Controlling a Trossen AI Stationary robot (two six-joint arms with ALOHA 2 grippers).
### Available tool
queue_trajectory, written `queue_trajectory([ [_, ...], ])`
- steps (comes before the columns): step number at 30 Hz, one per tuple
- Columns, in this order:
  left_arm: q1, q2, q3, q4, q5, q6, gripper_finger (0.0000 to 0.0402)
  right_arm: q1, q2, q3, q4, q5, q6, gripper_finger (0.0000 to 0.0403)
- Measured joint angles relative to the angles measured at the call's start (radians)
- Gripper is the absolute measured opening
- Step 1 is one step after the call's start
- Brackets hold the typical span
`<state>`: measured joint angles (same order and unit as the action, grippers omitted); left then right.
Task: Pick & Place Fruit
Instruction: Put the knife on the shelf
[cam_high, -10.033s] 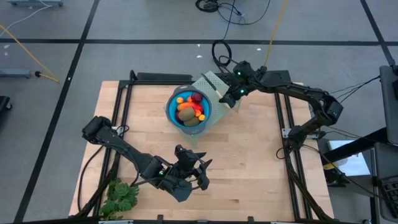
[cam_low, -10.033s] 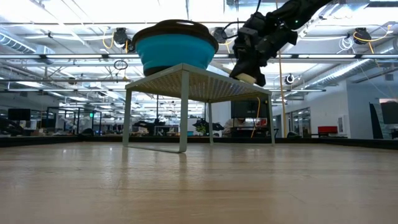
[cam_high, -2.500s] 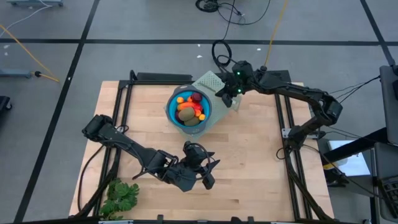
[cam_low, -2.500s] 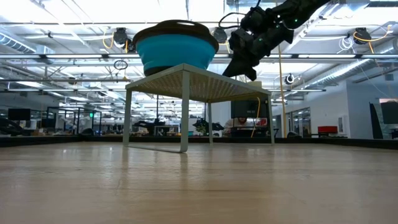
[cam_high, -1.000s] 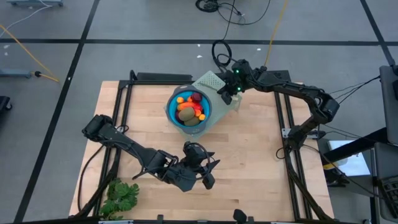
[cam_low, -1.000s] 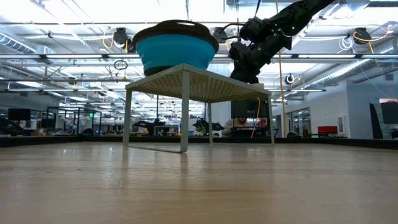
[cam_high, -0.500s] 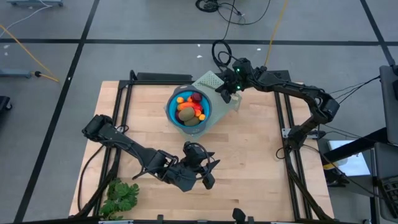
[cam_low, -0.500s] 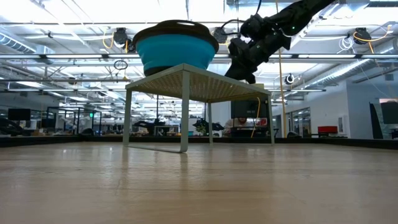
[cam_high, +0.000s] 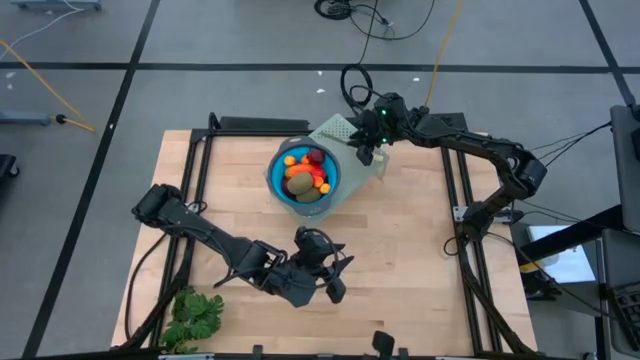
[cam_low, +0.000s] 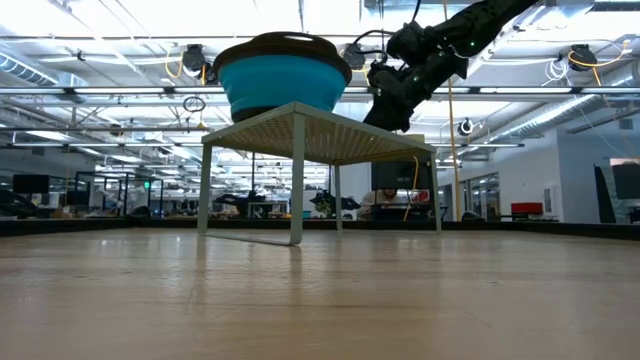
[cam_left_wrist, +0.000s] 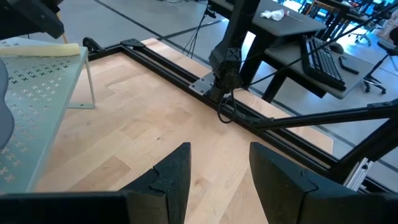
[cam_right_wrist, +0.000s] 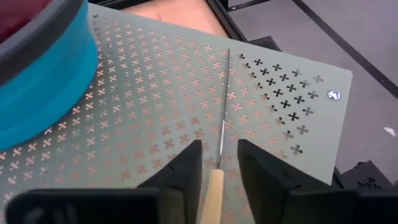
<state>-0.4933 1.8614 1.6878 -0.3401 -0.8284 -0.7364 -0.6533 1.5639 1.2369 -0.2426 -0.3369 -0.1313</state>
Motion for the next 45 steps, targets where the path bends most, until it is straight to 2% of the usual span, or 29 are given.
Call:
queue_trajectory([
  [6,0.013,0.0,0.0,0.0,0.0,0.0,0.0161,0.001,0.008,0.0,0.003,0.016,-0.037,0.0132],
  [14,0.016,0.0,0.0,0.0,0.0,-0.003,0.0161,0.004,0.04,0.0,0.013,0.022,-0.046,0.0133],
  [19,0.016,0.0,0.0,0.0,0.0,-0.005,0.0161,0.01,0.04,0.0,0.034,0.022,-0.05,0.0113],
  [25,0.016,0.0,0.0,0.0,0.0,-0.006,0.0161,0.013,0.055,0.0,0.047,0.022,-0.05,0.0066],
  [35,0.014,0.0,0.0,0.0,0.045,-0.023,0.0161,0.013,0.092,0.002,0.057,0.019,-0.003,0.0019],
  [38,0.014,0.0,0.0,0.0,0.044,-0.023,0.0161,0.009,0.086,0.002,0.056,0.016,0.034,0.0011],
  [45,0.014,0.0,0.0,0.0,0.045,-0.024,0.0161,-0.016,0.082,0.0,0.052,-0.07,0.179,0.0016],
])
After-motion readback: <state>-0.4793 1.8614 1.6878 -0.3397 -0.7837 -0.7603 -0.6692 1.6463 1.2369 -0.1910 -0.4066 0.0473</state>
